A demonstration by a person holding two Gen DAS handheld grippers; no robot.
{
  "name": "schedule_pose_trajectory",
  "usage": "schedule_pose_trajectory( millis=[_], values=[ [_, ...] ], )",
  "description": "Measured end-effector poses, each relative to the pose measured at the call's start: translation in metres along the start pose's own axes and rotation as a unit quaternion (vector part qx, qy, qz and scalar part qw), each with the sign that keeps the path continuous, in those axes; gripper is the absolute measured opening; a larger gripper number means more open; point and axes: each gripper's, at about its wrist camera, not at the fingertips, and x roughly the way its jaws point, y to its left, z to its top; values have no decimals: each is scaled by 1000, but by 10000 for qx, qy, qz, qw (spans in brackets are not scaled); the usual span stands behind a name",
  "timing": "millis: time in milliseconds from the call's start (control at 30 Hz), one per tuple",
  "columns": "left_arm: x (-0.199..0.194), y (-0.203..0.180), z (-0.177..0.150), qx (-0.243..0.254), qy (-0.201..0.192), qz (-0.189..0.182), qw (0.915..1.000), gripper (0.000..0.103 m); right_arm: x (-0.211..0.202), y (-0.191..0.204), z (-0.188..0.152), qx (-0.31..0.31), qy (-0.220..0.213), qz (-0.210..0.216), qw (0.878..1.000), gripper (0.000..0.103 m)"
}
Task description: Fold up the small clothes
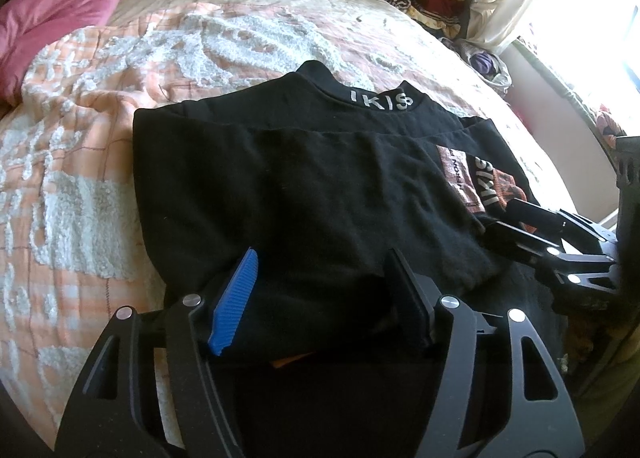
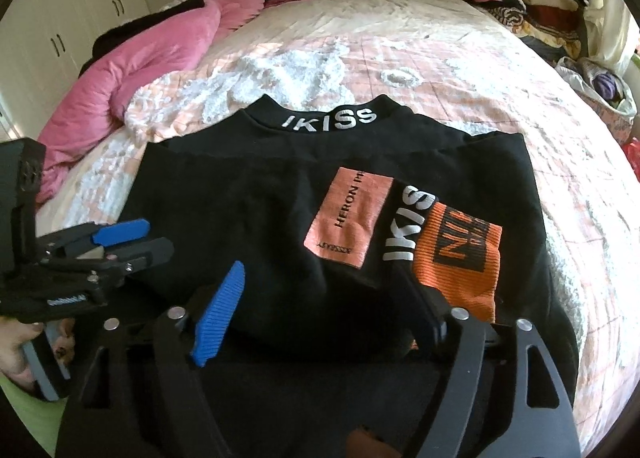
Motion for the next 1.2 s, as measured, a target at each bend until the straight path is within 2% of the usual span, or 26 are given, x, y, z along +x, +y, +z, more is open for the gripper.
schedule_pose_trajectory(
  millis=[100, 233, 367, 500, 767, 867, 1200],
  values=[
    [0, -2, 0, 18, 4, -2, 10000, 61, -3, 1, 1, -25, -32, -34, 10000, 80],
    [0, -3, 1, 7, 8, -22, 10000, 62, -9, 0, 2, 22, -109, -5, 9999, 91],
    [-2, -2, 2, -67, -4, -116, 9999, 66, -13, -3, 4, 142, -166, 25, 9998, 96],
    [-8, -2, 4, -107, -59, -177, 9998, 76, -18, -8, 5, 261, -237, 22, 9994, 97],
    [-16, -3, 7, -111, -123, -115, 9998, 82, -27, -16, 5, 458, -329, 47, 9984, 98],
    [-21, -3, 9, -106, -176, -87, 9998, 94, -30, -15, 4, 498, -370, 57, 9981, 99],
    [-34, -9, 14, -63, -307, -32, 9995, 94, -45, -14, 3, 575, -527, 147, 9968, 99]
  ],
)
